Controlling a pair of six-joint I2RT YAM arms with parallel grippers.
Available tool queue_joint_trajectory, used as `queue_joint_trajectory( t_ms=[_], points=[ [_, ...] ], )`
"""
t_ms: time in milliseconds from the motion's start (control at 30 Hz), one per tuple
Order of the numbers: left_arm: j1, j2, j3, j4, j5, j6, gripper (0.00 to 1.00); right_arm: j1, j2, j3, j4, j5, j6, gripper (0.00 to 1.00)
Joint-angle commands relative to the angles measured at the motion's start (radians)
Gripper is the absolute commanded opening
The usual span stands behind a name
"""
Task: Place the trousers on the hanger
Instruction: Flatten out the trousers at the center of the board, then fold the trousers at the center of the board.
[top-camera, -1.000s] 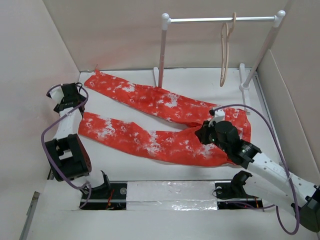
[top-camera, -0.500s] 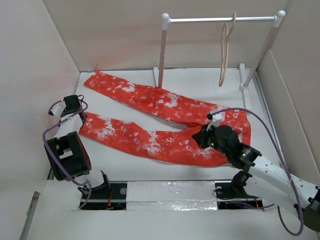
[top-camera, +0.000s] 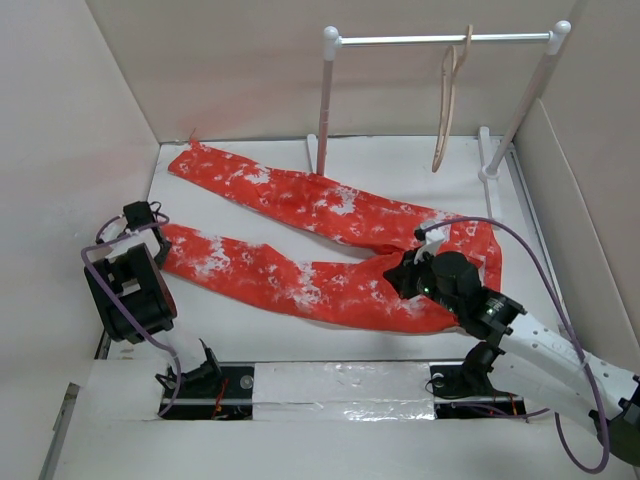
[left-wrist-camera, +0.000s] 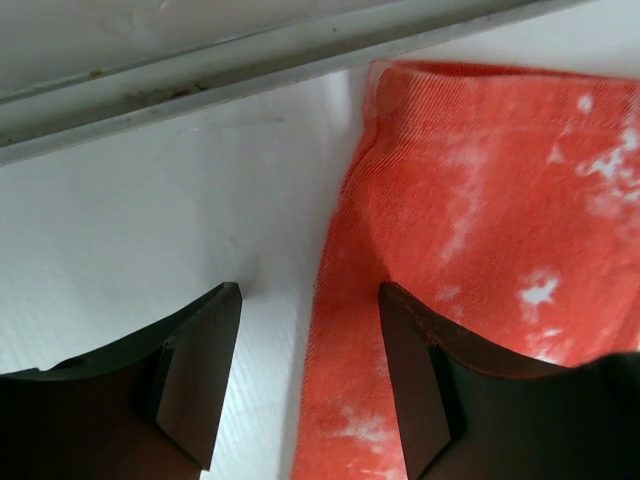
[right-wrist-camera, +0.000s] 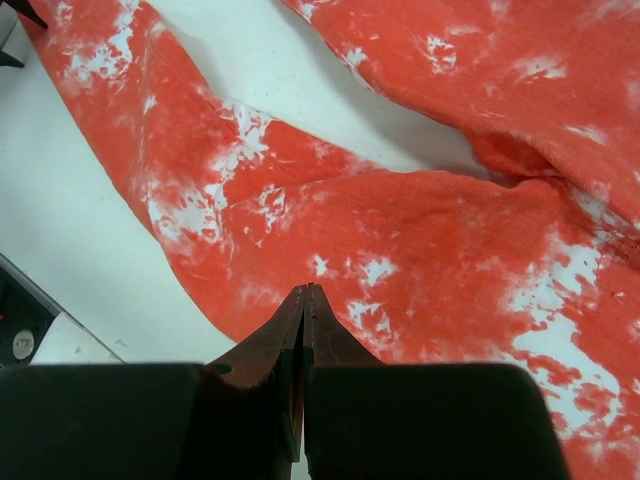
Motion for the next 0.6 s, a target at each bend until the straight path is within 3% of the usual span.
queue_joint_trajectory(
  t_ms=[0, 200, 300, 533, 567],
  points=[
    [0.005, 0.012, 0.034, 0.05, 0.024, 0.01, 0.54, 0.005, 0.006, -0.004, 0.035, -0.009, -0.016, 0.03],
    [0.005, 0.055, 0.037, 0.117, 0.098, 0.022, 0.37, 0.005, -0.011, 0.006, 0.025, 0.025, -0.013, 0.03],
    [0.005, 0.049, 0.052, 0.135, 0.132, 0.037, 0.0, 0.005, -0.049, -0.011, 0.047, 0.043, -0.007, 0.07],
    [-0.042, -0.116, 0.034, 0.174, 0.231, 0.025, 0.0, 0.005, 0.001, 0.007, 0.022, 0.144, 0.022, 0.29],
    [-0.074, -0.141, 0.033, 0.18, 0.251, 0.016, 0.0, 0.005, 0.024, 0.012, 0.023, 0.155, 0.025, 0.36]
  ],
)
